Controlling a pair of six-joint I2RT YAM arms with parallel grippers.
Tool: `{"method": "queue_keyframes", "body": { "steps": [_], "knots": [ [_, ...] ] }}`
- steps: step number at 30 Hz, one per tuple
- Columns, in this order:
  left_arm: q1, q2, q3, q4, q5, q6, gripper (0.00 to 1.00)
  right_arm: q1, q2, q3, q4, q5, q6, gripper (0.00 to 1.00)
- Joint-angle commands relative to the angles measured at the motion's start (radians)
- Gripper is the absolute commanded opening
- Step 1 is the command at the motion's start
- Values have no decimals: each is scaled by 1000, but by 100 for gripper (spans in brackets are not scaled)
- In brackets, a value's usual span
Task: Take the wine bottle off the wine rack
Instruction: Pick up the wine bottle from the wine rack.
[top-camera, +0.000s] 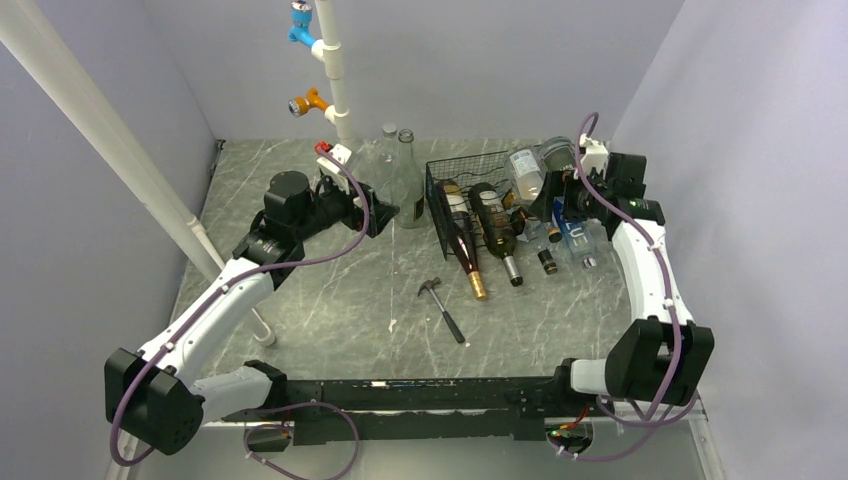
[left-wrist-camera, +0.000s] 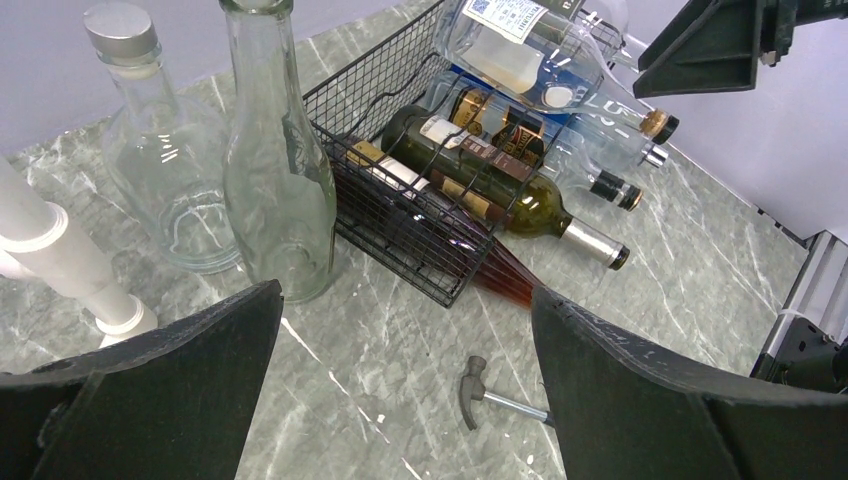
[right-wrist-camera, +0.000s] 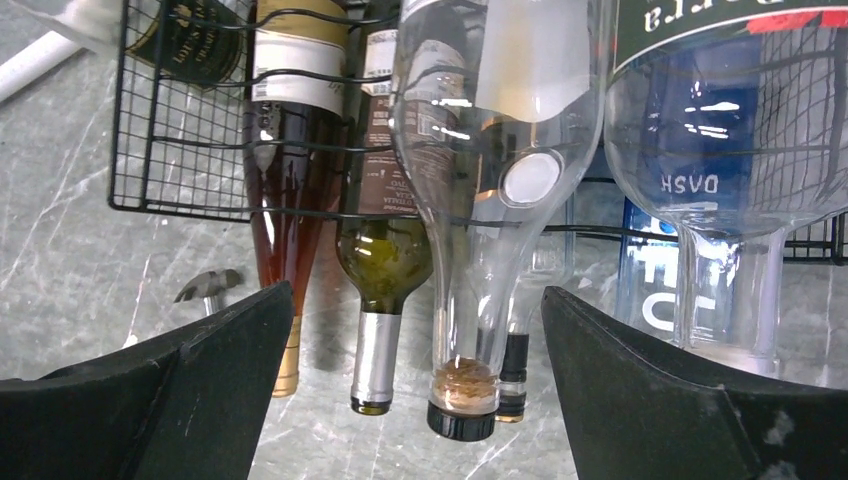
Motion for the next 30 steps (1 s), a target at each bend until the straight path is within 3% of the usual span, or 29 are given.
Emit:
{"method": "queue_keyframes", "body": {
  "steps": [1,14,30],
  "knots": [
    [3,-30,23,18,-2,-1,100,-4,22,2,39,46,22,96],
    [4,-30,17,27,6,2,100,-4,111,9,25,40,24,80],
    [3,-30,17,28,8,4,100,5,179,14,35,25,61,73]
  ]
}}
